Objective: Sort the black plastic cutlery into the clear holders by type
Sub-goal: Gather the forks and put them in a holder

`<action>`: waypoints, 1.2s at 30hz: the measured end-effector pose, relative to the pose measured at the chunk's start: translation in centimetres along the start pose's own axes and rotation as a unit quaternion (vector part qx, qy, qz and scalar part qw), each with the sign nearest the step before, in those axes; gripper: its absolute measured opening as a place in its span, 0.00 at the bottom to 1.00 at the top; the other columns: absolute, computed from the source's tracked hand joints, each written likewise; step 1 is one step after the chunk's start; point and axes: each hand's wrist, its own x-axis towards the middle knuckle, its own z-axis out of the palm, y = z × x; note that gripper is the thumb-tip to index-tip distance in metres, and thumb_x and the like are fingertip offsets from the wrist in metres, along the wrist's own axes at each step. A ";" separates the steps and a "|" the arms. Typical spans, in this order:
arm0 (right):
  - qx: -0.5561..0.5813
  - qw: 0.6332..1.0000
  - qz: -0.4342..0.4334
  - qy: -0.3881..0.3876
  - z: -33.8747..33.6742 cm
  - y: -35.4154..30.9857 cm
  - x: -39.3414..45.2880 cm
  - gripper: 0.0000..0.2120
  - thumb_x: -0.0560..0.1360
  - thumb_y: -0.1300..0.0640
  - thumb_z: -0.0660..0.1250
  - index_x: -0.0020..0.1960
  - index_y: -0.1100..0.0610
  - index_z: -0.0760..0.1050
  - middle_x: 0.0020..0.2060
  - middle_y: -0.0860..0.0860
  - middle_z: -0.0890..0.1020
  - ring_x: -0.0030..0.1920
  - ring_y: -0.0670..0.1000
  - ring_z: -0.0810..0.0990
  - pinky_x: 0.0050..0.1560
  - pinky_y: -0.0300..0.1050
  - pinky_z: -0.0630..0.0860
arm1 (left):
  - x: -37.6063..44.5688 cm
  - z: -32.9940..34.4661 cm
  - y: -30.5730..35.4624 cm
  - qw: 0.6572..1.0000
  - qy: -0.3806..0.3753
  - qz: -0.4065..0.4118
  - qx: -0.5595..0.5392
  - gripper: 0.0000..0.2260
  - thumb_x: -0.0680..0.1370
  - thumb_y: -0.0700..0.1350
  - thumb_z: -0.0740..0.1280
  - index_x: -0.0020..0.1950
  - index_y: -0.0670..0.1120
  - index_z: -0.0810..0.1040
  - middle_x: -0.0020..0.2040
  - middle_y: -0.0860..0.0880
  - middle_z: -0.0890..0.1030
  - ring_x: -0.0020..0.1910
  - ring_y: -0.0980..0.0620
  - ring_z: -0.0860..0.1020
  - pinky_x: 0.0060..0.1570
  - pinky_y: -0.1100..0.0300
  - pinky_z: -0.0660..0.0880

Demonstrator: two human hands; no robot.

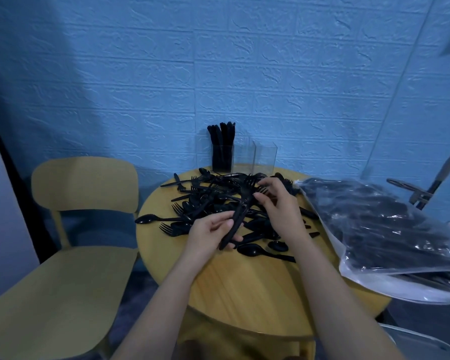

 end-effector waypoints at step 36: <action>0.091 0.965 0.027 0.243 -3.9 1.5 0.0 0.07 0.76 0.65 0.66 0.50 0.53 0.76 0.42 0.48 0.79 0.43 0.41 0.77 0.50 0.35 0.73 | -0.1 -0.5 -0.8 0.994 0.108 0.000 0.018 0.15 0.80 0.36 0.61 0.66 0.44 0.73 0.46 0.51 0.82 0.36 0.60 0.78 0.35 0.66 0.78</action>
